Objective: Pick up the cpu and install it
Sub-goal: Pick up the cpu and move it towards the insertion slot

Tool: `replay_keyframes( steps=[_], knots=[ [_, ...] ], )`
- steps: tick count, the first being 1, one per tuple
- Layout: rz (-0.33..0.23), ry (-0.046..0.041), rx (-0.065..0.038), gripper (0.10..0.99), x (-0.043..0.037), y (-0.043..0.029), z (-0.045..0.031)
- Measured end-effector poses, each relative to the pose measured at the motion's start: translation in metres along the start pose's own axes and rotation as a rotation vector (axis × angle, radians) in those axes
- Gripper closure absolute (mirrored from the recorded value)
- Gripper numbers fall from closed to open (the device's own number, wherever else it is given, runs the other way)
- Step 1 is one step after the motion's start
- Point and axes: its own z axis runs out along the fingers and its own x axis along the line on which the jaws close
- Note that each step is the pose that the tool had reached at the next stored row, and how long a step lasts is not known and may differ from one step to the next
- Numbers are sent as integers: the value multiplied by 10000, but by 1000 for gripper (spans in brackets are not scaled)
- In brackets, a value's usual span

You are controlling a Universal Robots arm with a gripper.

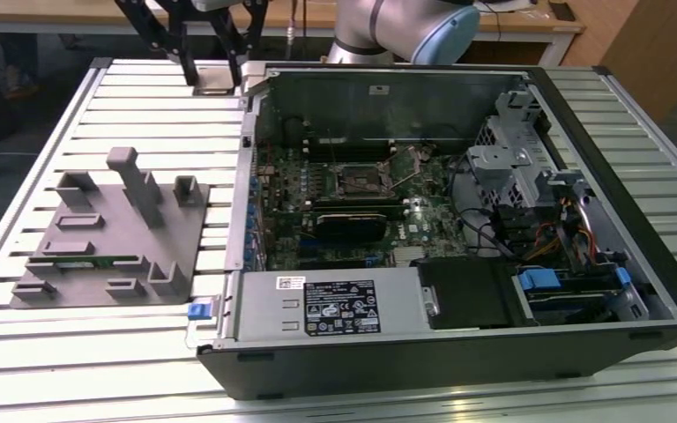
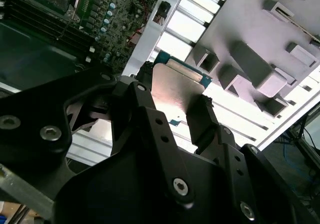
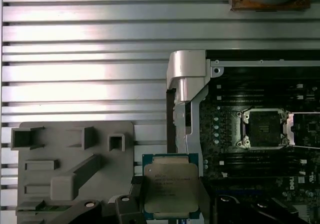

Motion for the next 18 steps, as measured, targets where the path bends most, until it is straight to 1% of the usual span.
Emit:
replay_keyframes(
  steps=[9, 10, 18],
  knots=[
    [-30, 2, 0, 561, -95, 67, 9],
    [-49, 3, 0, 561, -156, 109, 15],
    [-74, 4, 0, 561, -249, 176, 24]
  ],
)
